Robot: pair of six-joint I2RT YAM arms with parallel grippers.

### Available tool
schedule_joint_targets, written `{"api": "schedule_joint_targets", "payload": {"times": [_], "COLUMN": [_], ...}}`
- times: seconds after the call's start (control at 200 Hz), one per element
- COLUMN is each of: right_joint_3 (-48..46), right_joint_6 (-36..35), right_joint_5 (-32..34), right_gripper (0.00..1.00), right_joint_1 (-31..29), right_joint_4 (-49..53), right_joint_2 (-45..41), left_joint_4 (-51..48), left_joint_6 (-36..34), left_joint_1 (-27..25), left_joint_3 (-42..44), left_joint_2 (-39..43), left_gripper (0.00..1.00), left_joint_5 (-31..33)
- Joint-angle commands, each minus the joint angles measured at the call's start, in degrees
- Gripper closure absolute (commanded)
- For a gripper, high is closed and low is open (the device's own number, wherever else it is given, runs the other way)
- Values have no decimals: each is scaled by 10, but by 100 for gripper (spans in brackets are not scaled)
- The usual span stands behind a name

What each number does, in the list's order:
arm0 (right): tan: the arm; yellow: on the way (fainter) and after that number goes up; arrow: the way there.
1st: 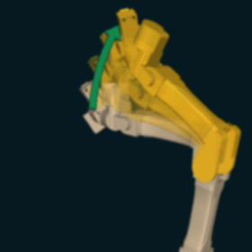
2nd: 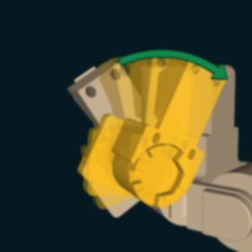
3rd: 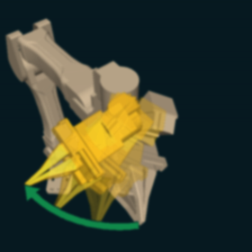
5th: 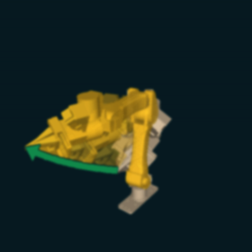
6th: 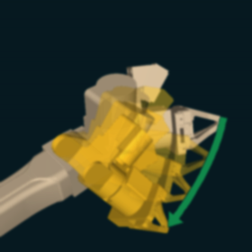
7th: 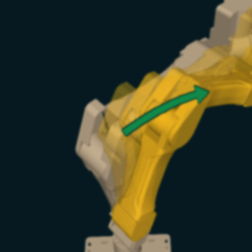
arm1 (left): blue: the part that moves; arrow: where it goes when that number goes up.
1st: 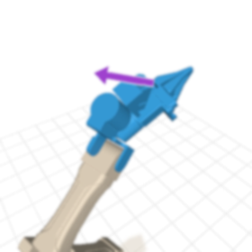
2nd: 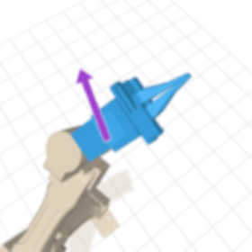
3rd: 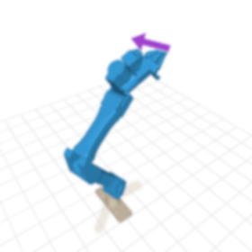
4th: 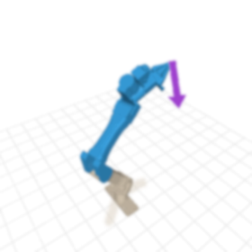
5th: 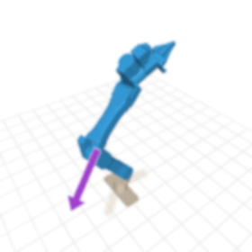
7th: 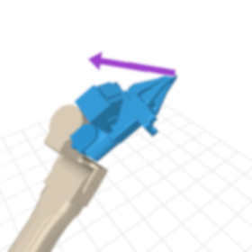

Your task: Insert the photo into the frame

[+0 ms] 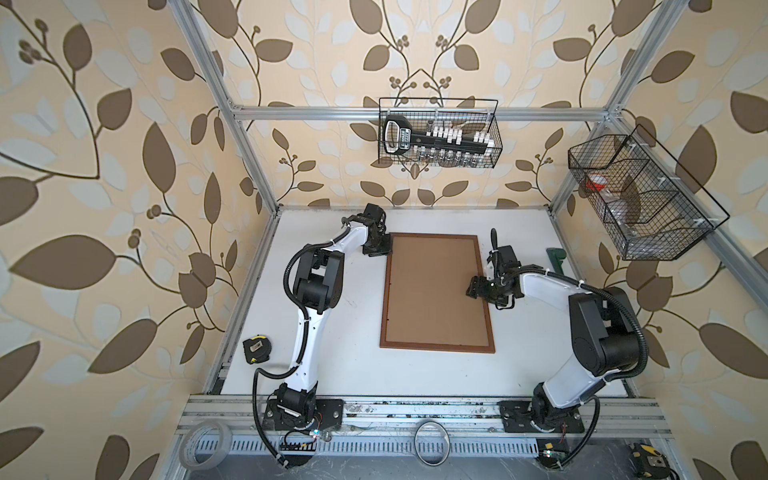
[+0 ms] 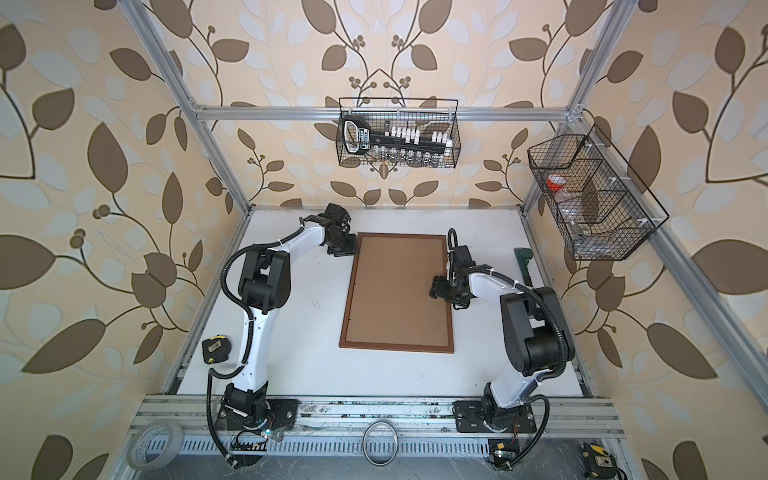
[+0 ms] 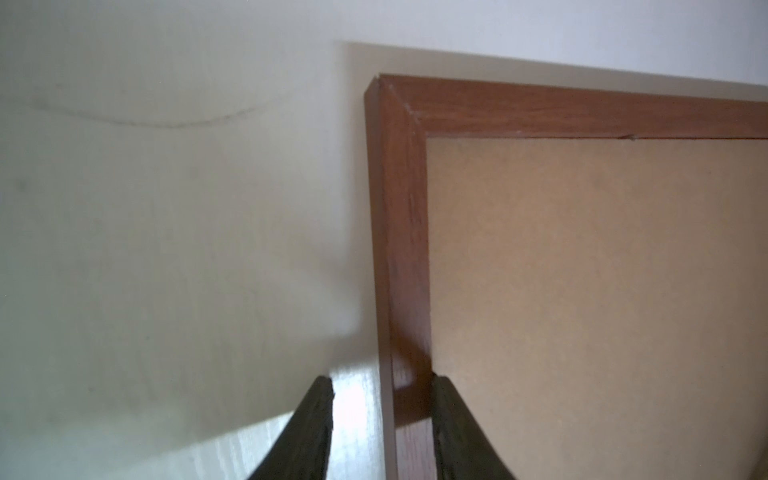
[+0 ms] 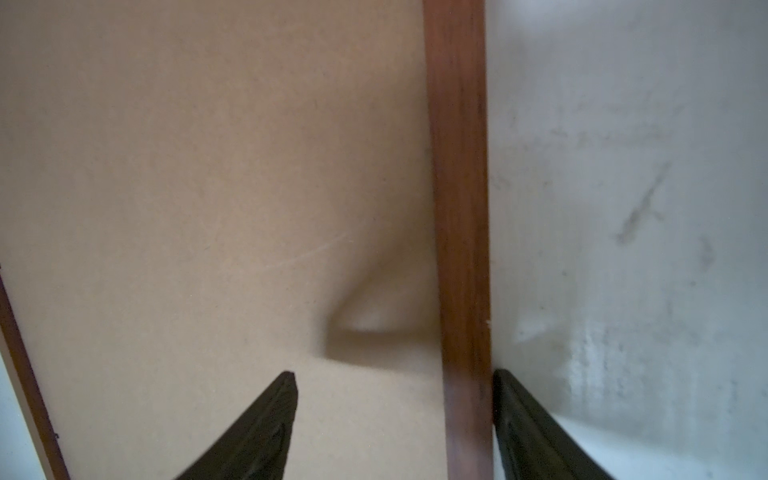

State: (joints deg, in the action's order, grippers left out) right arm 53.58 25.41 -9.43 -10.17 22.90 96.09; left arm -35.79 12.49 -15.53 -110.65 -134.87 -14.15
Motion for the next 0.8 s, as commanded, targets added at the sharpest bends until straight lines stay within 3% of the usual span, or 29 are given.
{"api": "schedule_joint_targets", "payload": {"times": [0.0, 0.535, 0.795], "right_joint_3": [1, 1, 1], "right_joint_6": [-7, -7, -8], "right_joint_5": [-10, -10, -9], "right_gripper": [26, 26, 26], "right_joint_1": [-6, -6, -6], "right_joint_4": [6, 5, 5], "right_joint_2": [22, 25, 26], "left_joint_4": [-2, -6, 34], "left_joint_6": [-9, -11, 14], "left_joint_1": [13, 28, 51], "left_joint_3": [9, -8, 9], "left_joint_2": [21, 24, 49], "left_gripper": [59, 60, 59], "left_joint_5": [1, -21, -90]}}
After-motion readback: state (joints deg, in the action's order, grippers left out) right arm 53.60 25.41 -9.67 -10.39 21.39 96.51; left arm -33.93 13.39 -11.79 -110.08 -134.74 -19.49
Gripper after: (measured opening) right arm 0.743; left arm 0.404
